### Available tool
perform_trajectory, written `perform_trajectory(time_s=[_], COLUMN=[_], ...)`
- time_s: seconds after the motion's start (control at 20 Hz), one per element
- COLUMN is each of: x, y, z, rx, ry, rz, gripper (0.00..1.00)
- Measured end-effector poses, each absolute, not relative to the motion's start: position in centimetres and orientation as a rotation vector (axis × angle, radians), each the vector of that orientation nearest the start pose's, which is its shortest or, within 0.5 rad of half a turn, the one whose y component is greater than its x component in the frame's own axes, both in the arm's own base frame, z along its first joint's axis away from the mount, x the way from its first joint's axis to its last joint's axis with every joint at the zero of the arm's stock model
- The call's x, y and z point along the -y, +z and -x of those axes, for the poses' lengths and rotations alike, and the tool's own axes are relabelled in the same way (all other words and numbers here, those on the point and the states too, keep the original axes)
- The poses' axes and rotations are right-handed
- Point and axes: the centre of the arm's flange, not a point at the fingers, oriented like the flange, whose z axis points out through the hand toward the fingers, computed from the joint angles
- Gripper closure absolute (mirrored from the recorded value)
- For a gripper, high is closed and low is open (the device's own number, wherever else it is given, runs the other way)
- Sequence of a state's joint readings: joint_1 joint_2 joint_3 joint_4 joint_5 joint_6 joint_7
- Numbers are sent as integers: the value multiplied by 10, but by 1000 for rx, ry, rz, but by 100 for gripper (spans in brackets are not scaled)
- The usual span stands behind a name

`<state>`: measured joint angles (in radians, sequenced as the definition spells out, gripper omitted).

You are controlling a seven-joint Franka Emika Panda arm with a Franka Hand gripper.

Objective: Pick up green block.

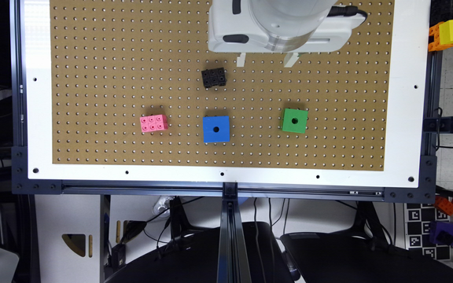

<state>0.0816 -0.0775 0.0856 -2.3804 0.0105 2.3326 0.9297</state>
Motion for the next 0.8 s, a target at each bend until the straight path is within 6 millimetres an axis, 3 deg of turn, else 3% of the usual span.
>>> perform_trajectory(time_s=[0.2,0.4,0.6,0.8], x=[-86,-113,-156,-170], y=[356,360,357,345], z=[-484,-492,-525,-562], rx=[-1169,-1163,-1153,-1149], ry=[-44,-64,-64,-45], rz=[2895,2885,2860,2847], gripper=[0,0,0,0])
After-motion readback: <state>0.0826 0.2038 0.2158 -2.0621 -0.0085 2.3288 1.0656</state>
